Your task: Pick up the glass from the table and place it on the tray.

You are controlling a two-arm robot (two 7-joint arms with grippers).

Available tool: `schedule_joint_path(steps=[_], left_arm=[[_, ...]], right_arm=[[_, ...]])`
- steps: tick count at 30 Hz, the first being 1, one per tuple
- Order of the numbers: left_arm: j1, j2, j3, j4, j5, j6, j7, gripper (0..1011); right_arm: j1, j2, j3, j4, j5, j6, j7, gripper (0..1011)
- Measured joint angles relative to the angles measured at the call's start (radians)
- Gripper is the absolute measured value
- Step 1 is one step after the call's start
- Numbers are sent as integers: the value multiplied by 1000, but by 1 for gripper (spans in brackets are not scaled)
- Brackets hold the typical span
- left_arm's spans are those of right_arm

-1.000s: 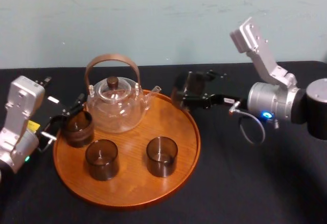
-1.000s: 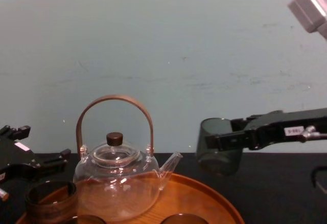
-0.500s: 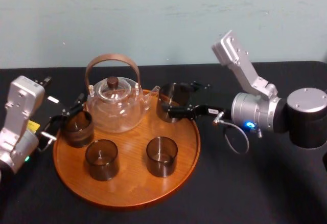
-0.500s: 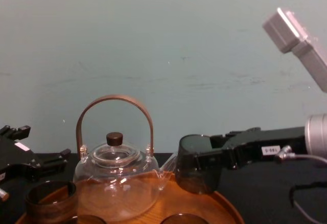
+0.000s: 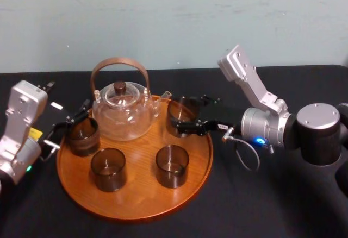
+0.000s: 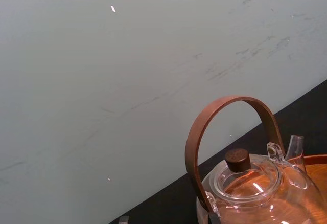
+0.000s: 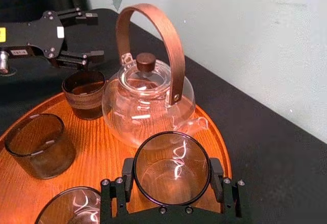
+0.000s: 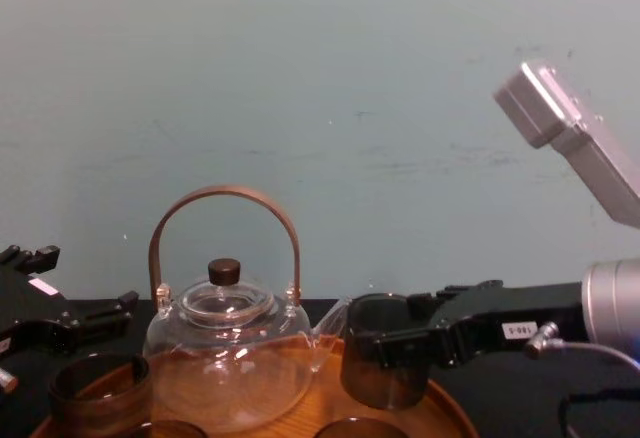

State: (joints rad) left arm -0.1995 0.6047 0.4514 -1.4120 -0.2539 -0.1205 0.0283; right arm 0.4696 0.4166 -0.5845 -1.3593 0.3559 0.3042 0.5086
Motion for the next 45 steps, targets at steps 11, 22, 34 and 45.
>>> schedule_joint_path(steps=[11,22,34,45], left_arm=[[0,0,0,0,0,0,0,1001],[0,0,0,0,0,0,0,1001],[0,0,0,0,0,0,0,1001],[0,0,0,0,0,0,0,1001]], right_arm=[[-1,-20,-2,44,-24,-12,-4,899],[-1,-36,2,76,-41,-18,-6,899],[-1,-50,7,97,-59,-17,-6,899],[-3,-56,11,104,-71,-10,-5,899]])
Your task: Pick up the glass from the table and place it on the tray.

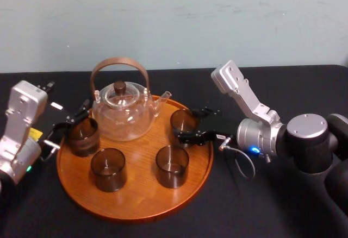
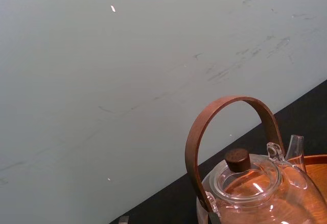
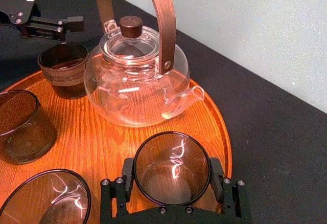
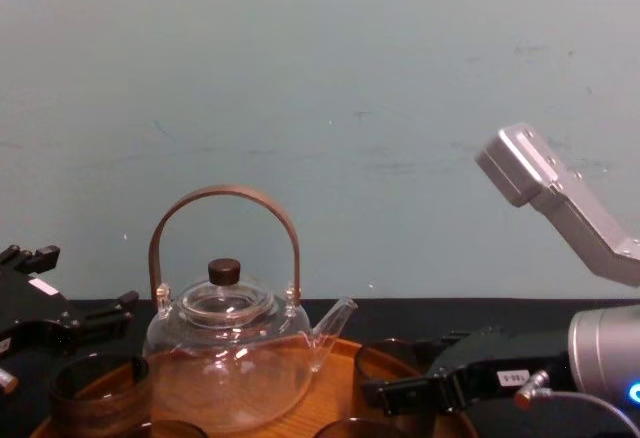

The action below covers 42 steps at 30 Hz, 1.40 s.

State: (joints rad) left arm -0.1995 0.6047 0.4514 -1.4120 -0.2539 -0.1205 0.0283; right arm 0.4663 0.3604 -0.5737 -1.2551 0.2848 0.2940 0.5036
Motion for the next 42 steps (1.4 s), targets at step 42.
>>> schedule_joint_path(steps=[42], left_arm=[[0,0,0,0,0,0,0,1001]], right_arm=[[0,-2,1,3,-5,3,0,1002]])
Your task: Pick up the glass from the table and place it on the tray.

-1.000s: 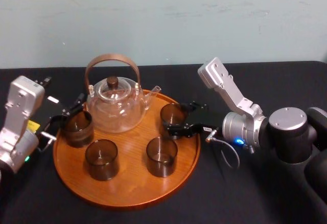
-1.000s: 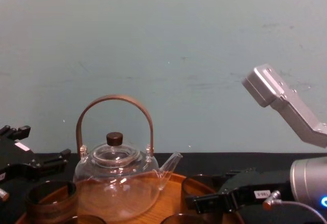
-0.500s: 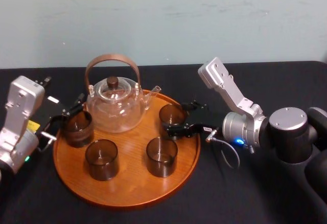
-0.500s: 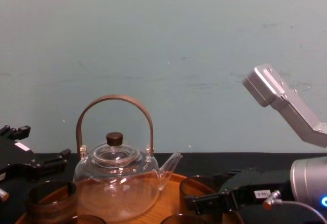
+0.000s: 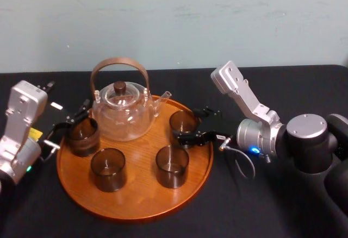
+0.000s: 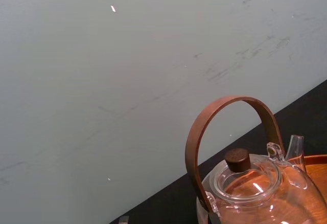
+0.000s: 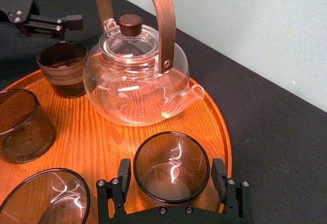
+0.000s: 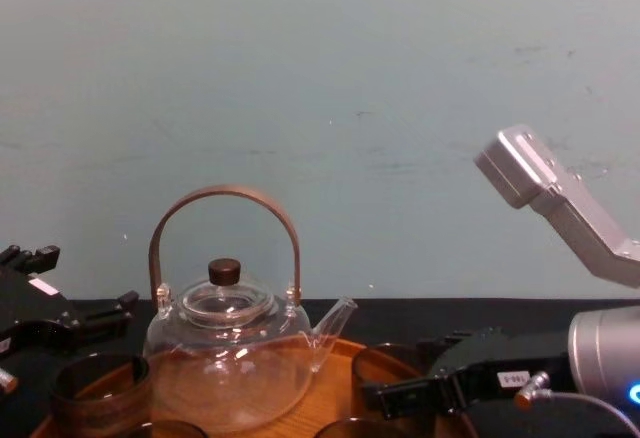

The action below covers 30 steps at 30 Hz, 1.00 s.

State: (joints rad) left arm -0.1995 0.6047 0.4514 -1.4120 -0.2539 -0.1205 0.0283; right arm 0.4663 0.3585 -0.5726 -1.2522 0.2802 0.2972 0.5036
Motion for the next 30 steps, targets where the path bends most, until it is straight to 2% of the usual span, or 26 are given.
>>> schedule_joint_path(steps=[7,11,19,23,24,28,30], left_arm=[[0,0,0,0,0,0,0,1001],[0,0,0,0,0,0,0,1001],[0,0,0,0,0,0,0,1001],[0,0,0,0,0,0,0,1001],[0,0,0,0,0,0,0,1001],[0,0,0,0,0,0,0,1001],[0,0,0,0,0,0,0,1001]], right_arm=[[-25,31,19,-37,25,-1,28,1002],[-47,63,31,-73,42,-4,45,1002],[-110,150,68,-170,85,-15,60,1002],[-153,204,97,-222,120,-47,76,1002],[-153,204,97,-222,120,-47,76,1002],[-191,253,124,-265,153,-94,94,1002],[-201,266,132,-275,163,-107,97,1002]])
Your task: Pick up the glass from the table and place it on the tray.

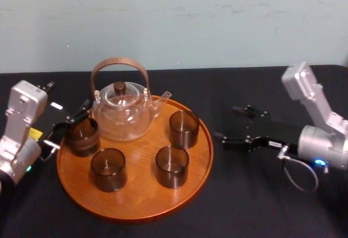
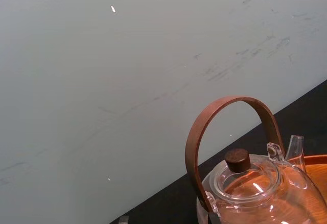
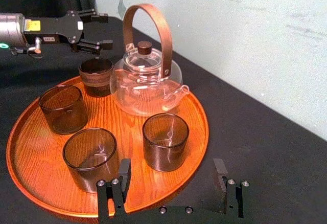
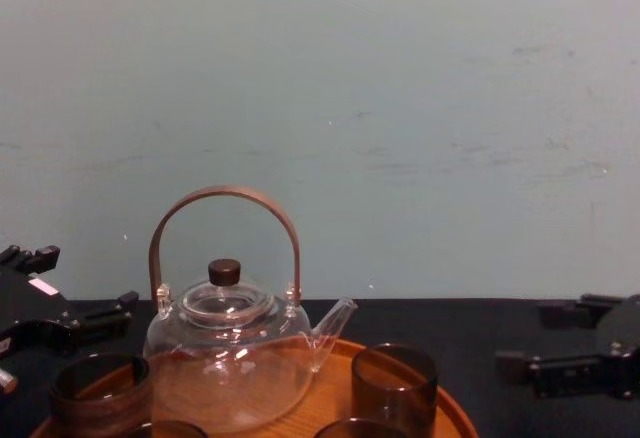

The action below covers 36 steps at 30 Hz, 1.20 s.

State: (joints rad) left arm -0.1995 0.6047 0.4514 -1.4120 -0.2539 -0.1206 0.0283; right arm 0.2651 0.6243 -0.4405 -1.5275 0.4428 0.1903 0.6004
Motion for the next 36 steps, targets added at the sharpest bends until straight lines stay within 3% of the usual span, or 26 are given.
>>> schedule_joint_path(steps=[3,10,16,25,36], left_arm=[[0,0,0,0,0,0,0,1001],[0,0,0,0,0,0,0,1001],[0,0,0,0,0,0,0,1001],[0,0,0,0,0,0,0,1001],[0,0,0,0,0,0,0,1001]], right_arm=[[-24,26,19,-22,18,-27,-4,1002],[-57,32,60,-42,39,-63,-56,1002],[-96,-24,123,-48,41,-105,-182,1002],[-116,-116,173,-1,2,-144,-314,1002],[-119,-171,188,83,-34,-208,-324,1002]])
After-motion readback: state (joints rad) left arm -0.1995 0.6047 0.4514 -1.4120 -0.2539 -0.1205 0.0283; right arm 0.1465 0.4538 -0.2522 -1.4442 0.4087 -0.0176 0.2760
